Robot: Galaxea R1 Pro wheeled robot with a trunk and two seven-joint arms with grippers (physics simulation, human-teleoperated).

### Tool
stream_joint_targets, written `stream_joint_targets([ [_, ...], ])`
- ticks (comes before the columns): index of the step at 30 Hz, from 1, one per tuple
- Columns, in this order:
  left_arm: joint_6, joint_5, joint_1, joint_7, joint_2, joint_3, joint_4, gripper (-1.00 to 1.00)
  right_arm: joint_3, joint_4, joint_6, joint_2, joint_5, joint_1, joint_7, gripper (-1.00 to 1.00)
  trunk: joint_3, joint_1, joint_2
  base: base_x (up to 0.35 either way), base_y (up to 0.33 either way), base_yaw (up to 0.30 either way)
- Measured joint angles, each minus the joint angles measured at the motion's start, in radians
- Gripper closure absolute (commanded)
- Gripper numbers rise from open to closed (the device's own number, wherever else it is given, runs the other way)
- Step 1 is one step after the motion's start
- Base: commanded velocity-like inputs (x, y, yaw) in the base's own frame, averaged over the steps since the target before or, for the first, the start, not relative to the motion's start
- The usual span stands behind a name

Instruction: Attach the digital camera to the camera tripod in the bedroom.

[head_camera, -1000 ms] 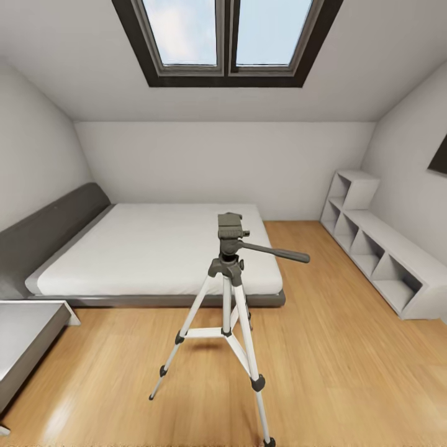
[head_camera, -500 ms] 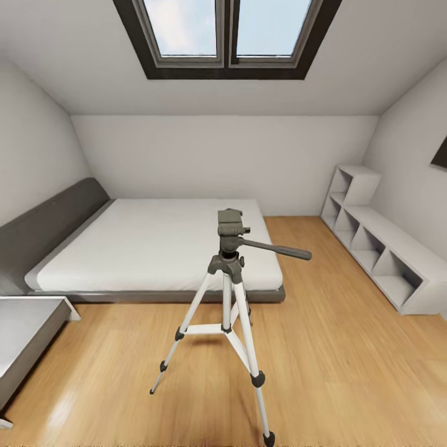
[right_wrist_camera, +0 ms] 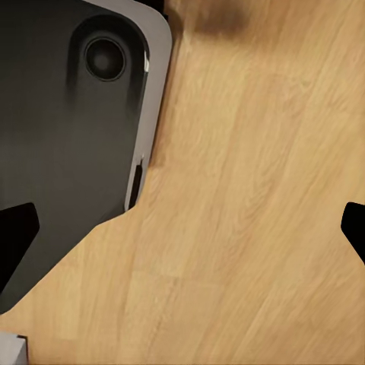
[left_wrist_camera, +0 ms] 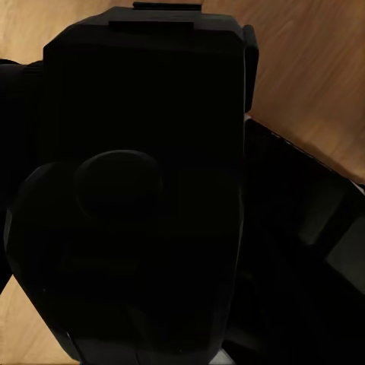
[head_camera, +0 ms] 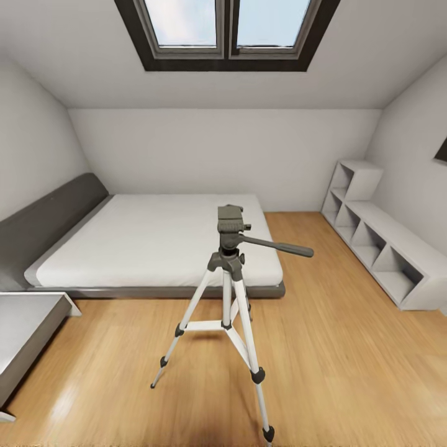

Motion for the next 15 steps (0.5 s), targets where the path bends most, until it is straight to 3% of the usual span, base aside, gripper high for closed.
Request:
stream_joint_targets([
  [15,0.000,0.000,0.000,0.000,-0.001,-0.001,0.000,1.00,0.000,0.001,-0.002,-0.002,0.000,0.000,0.000,-1.00,-0.024,0.000,0.000,0.000,0.000,0.000],
])
